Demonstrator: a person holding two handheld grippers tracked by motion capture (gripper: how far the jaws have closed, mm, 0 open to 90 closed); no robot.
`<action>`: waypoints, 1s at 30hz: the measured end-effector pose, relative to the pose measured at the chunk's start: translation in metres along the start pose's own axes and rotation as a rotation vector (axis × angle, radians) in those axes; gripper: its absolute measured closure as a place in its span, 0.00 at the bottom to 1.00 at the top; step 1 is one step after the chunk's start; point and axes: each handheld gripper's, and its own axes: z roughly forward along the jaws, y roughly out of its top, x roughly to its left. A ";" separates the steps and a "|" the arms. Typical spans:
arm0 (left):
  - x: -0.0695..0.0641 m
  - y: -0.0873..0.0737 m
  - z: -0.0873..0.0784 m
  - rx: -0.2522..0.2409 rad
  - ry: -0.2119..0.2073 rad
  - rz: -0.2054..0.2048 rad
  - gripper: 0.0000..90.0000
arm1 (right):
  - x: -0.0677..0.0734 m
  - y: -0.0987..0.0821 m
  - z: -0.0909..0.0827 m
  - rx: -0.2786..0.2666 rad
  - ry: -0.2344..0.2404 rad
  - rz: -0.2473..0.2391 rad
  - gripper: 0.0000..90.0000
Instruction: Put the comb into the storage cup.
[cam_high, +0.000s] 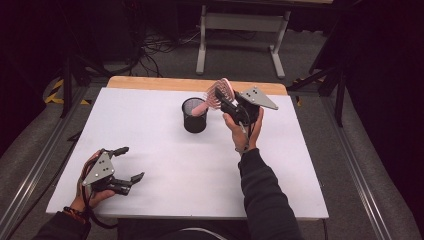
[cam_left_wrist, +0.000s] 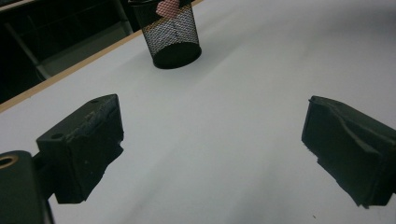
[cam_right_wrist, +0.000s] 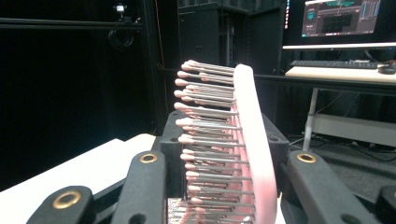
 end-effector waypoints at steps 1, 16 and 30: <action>0.000 0.000 0.000 -0.007 -0.004 -0.005 0.07 | 0.000 -0.001 0.001 0.002 0.002 0.002 0.70; 0.000 0.000 -0.001 -0.010 -0.002 -0.007 0.07 | 0.006 -0.017 0.018 0.068 0.024 0.020 0.70; -0.001 0.000 -0.001 -0.015 0.007 -0.002 0.07 | 0.010 -0.028 0.027 0.098 0.030 0.034 0.70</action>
